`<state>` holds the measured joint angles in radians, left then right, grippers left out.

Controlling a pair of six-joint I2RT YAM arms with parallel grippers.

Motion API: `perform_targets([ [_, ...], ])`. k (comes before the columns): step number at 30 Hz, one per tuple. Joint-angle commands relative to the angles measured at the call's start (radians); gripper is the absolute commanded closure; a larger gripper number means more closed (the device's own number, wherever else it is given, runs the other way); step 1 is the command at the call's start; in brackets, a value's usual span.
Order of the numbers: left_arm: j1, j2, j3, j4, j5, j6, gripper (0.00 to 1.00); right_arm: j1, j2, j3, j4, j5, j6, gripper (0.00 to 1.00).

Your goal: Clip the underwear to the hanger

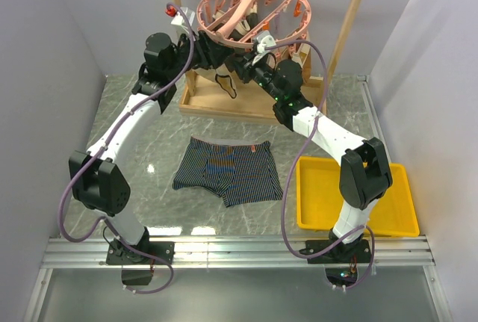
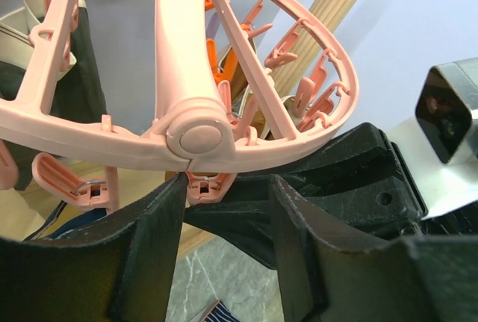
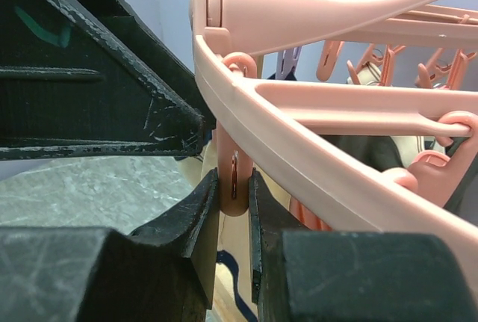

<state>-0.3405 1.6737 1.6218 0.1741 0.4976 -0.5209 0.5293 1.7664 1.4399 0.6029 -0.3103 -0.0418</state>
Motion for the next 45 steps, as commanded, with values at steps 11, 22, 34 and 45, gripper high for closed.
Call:
perform_targets([
  [11,-0.02,-0.037,0.01,-0.016,-0.045,-0.022,0.44,0.051,-0.008,0.047,0.021,-0.062,0.017,1.0],
  [22,-0.017,-0.112,-0.083,-0.056,-0.096,-0.08,0.3,0.049,-0.012,0.05,0.012,-0.067,0.033,1.0],
  [34,-0.018,-0.097,-0.094,0.002,-0.128,-0.06,0.35,0.051,0.002,0.06,0.017,-0.089,0.04,1.0],
  [45,-0.018,-0.043,-0.039,0.091,-0.168,-0.068,0.37,0.052,-0.001,0.037,0.02,-0.102,0.066,1.0],
])
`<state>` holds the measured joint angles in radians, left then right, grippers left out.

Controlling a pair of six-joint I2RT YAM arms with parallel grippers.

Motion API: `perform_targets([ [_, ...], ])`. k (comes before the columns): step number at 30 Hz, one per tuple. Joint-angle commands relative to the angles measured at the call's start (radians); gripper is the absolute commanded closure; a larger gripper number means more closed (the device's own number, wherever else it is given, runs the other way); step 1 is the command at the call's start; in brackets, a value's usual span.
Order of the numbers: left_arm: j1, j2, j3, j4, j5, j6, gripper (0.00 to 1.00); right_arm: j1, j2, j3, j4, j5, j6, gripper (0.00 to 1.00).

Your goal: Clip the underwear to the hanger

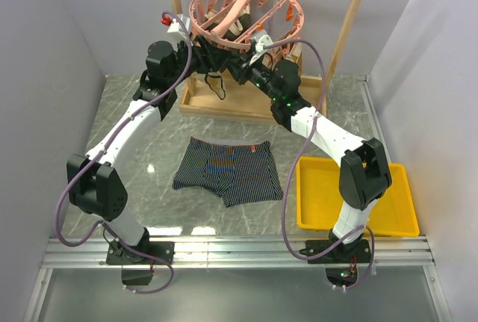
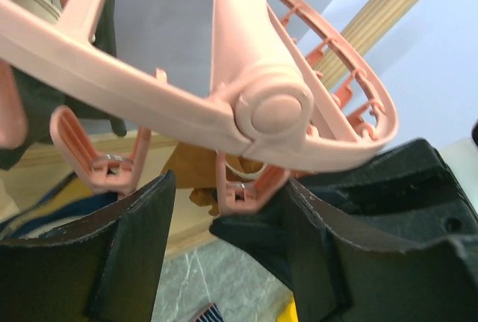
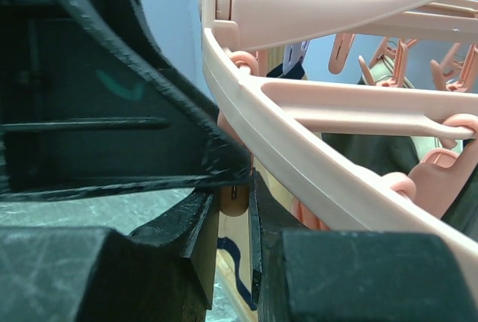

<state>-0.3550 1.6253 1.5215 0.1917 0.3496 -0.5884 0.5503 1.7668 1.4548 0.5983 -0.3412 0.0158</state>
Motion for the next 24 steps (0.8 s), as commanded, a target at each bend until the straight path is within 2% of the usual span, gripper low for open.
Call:
perform_targets([
  [1,-0.004,0.01,0.065,0.083,-0.026,0.001,0.37,0.03,-0.003,0.024,0.023,-0.073,0.007,1.0],
  [9,-0.002,0.024,0.112,0.098,-0.034,0.021,0.41,0.036,-0.003,0.022,0.015,-0.07,0.0,1.0],
  [11,-0.004,0.027,0.121,0.097,-0.024,0.03,0.45,0.036,-0.003,0.018,0.014,-0.068,-0.002,1.0],
  [17,-0.002,0.028,0.123,0.089,-0.02,0.022,0.65,0.034,-0.004,0.012,0.009,-0.067,-0.007,1.0],
  [20,-0.002,0.031,0.126,0.084,-0.017,0.024,0.84,0.036,-0.004,0.007,0.001,-0.064,-0.007,1.0],
  [21,-0.001,0.03,0.126,0.084,-0.015,0.025,0.98,0.034,-0.004,0.006,-0.005,-0.064,-0.007,1.0],
  [23,-0.002,0.03,0.126,0.083,-0.012,0.027,1.0,0.034,-0.007,-0.002,-0.008,-0.059,-0.007,0.98],
  [24,-0.002,0.031,0.126,0.081,-0.005,0.027,1.0,0.034,-0.01,-0.008,-0.005,-0.058,-0.007,0.91],
])
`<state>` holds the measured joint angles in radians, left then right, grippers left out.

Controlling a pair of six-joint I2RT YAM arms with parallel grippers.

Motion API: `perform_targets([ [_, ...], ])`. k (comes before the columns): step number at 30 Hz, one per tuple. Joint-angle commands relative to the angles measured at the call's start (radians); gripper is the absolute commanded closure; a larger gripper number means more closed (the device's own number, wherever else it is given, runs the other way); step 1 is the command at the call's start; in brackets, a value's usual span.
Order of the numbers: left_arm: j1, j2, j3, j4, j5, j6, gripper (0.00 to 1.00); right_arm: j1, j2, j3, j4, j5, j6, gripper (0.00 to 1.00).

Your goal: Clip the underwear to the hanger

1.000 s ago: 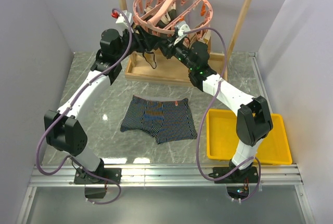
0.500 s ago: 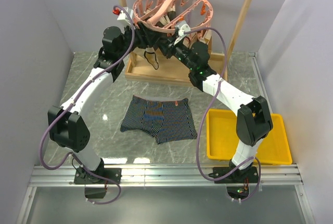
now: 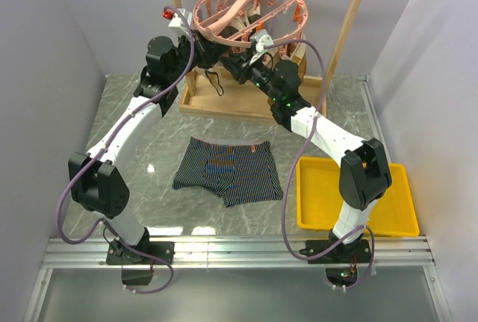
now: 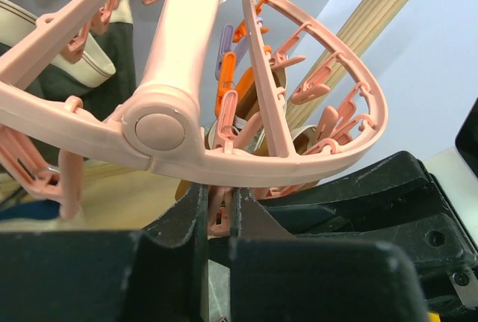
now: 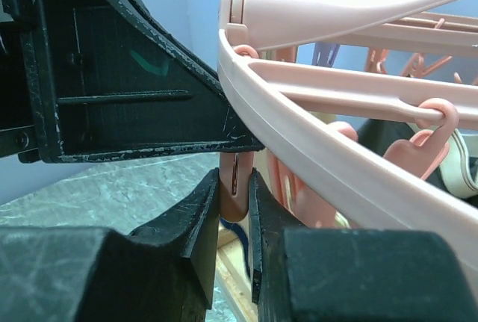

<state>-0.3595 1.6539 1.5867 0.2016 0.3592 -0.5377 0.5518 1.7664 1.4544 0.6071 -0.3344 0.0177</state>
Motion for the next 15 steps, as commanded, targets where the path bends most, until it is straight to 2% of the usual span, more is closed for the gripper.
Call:
perform_targets([
  [1,0.002,0.003,0.061,0.071,-0.012,-0.022,1.0,0.034,-0.015,-0.011,-0.013,-0.061,-0.009,0.84],
  [2,0.004,0.001,0.056,0.073,-0.012,-0.022,1.0,0.034,-0.019,-0.015,-0.018,-0.061,-0.009,0.67],
  [4,0.002,0.0,0.052,0.073,-0.011,-0.022,1.0,0.033,-0.03,-0.022,-0.035,-0.061,-0.009,0.53],
  [6,0.002,0.003,0.052,0.073,-0.009,-0.021,1.0,0.033,-0.051,-0.051,-0.044,-0.071,-0.009,0.46],
  [9,0.002,0.003,0.05,0.074,-0.006,-0.016,1.0,0.034,-0.093,-0.104,-0.066,-0.098,-0.009,0.43],
  [15,0.002,0.001,0.044,0.076,-0.005,-0.015,1.0,0.06,-0.13,-0.173,-0.251,-0.126,-0.009,0.38],
])
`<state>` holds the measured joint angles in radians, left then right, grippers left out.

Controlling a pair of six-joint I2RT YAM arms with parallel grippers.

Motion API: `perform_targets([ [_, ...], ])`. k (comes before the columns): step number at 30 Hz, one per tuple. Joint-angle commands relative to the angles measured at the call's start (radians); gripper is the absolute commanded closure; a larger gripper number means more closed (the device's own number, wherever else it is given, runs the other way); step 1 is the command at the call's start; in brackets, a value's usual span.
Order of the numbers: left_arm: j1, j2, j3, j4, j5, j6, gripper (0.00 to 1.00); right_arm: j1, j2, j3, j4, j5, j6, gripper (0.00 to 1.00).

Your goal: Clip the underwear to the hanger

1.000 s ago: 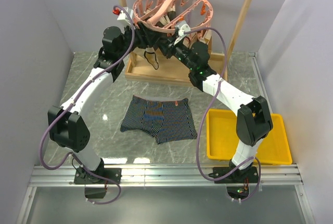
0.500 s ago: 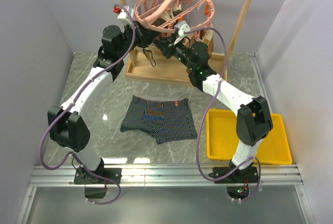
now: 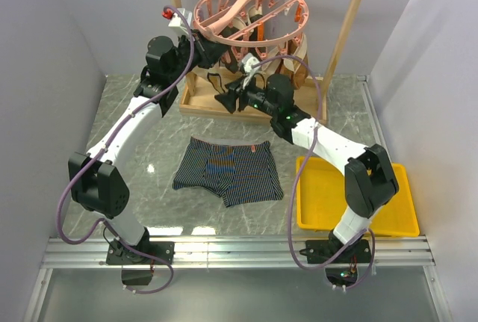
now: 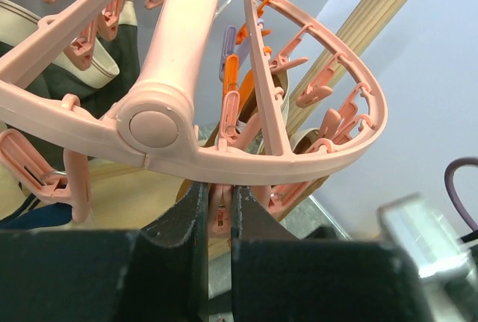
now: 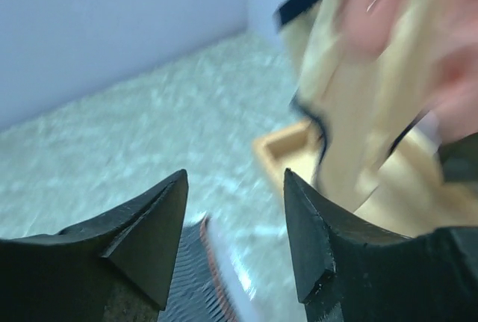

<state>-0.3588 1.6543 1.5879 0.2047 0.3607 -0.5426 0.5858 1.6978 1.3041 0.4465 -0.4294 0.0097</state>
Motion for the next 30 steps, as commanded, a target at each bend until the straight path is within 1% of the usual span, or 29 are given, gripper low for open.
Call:
perform_targets([
  [1,0.001,0.001,0.043,0.073,-0.008,-0.01,1.0,0.034,-0.064,-0.037,-0.11,-0.028,-0.031,0.38],
  [5,0.001,0.001,0.038,0.078,-0.005,-0.016,1.0,0.11,-0.04,-0.068,-0.224,0.012,-0.068,0.38],
  [7,0.001,0.007,0.046,0.072,-0.003,-0.014,1.0,0.135,-0.012,-0.045,-0.291,0.038,-0.092,0.36],
  [8,0.001,0.007,0.049,0.07,0.001,-0.014,1.0,0.149,0.028,-0.029,-0.31,0.043,-0.097,0.36],
  [9,0.001,0.01,0.05,0.068,0.003,-0.013,1.0,0.154,0.052,-0.008,-0.359,0.053,-0.099,0.34],
  [12,0.003,0.009,0.049,0.07,0.003,-0.017,1.0,0.157,0.161,0.092,-0.422,0.092,-0.094,0.31],
  [13,0.001,0.012,0.049,0.071,0.004,-0.019,1.0,0.157,0.215,0.147,-0.466,0.103,-0.094,0.31],
  [16,0.001,0.013,0.052,0.07,0.007,-0.019,1.0,0.157,0.311,0.243,-0.535,0.153,-0.1,0.29],
  [18,0.001,0.013,0.052,0.068,0.007,-0.017,1.0,0.157,0.351,0.286,-0.584,0.178,-0.105,0.28],
  [22,0.001,0.012,0.041,0.075,0.009,-0.016,1.0,0.161,0.427,0.375,-0.634,0.213,-0.09,0.26],
  [24,0.001,0.009,0.038,0.073,0.007,-0.017,1.0,0.166,0.459,0.392,-0.649,0.228,-0.076,0.23],
  [30,0.003,0.01,0.038,0.067,0.007,-0.008,1.0,0.17,0.533,0.455,-0.692,0.21,-0.027,0.13],
])
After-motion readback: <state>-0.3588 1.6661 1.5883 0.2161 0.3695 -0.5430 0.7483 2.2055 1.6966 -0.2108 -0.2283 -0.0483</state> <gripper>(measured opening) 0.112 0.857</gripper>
